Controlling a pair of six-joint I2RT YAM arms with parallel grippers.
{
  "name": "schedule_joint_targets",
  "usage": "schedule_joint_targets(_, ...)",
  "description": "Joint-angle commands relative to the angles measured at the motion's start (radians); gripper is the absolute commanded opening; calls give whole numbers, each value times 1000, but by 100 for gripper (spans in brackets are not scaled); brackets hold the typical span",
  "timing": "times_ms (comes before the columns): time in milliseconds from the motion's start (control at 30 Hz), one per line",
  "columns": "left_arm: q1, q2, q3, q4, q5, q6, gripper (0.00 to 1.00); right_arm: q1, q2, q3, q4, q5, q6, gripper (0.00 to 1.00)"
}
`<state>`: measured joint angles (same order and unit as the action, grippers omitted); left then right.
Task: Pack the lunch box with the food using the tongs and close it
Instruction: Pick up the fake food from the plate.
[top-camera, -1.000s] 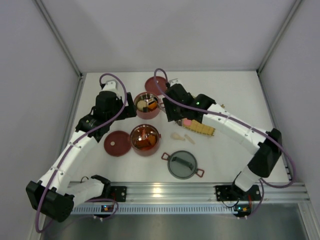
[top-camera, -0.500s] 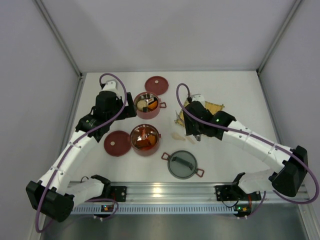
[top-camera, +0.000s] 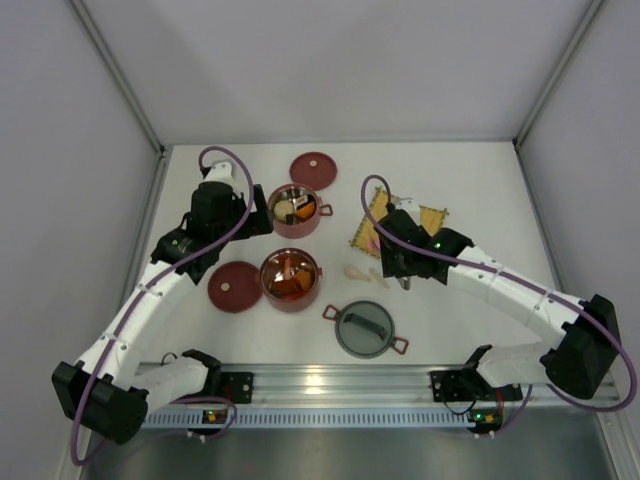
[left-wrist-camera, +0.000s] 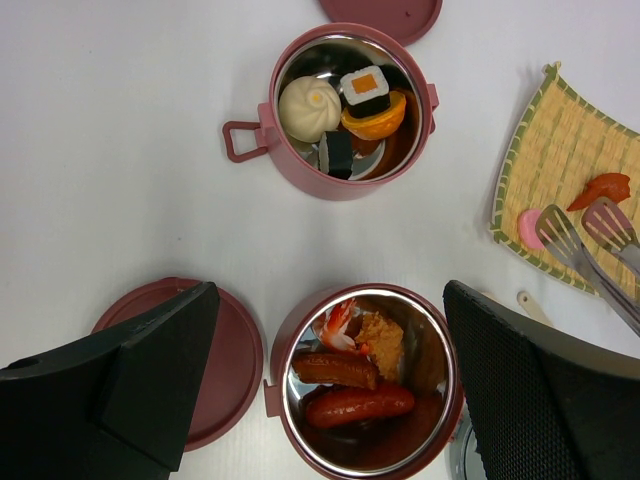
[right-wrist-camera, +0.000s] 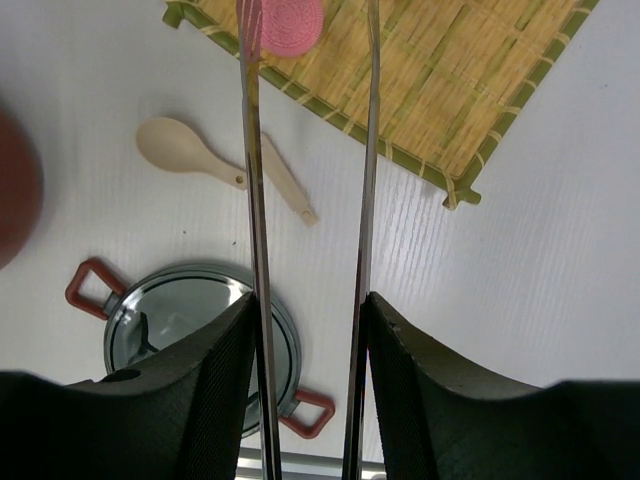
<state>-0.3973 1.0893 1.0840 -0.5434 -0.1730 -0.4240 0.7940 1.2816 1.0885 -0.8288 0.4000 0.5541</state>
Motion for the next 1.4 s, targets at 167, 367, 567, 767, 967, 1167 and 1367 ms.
schedule_joint_targets(167,-2,-3,-10,20,-3,4,99,-38,-31,-24,92,-41,0,45)
schedule_joint_targets(367,-2,0,-10,22,-3,5,99,-39,-41,-21,99,-44,3,45)
schedule_joint_targets(567,-2,4,-10,22,-3,5,99,-39,-51,-6,94,-49,-5,45)
schedule_joint_targets(767,-2,6,-9,20,-5,4,99,-39,-24,-30,125,-79,-2,45)
schedule_joint_targets(967,-2,9,-7,20,-5,5,99,-52,-22,-41,137,-82,-5,45)
schedule_joint_targets(1167,-2,9,-10,19,-6,5,99,-65,-24,-59,146,-90,-3,45)
schedule_joint_targets(1367,-2,11,-9,20,-6,5,99,-78,-30,-84,174,-124,-3,44)
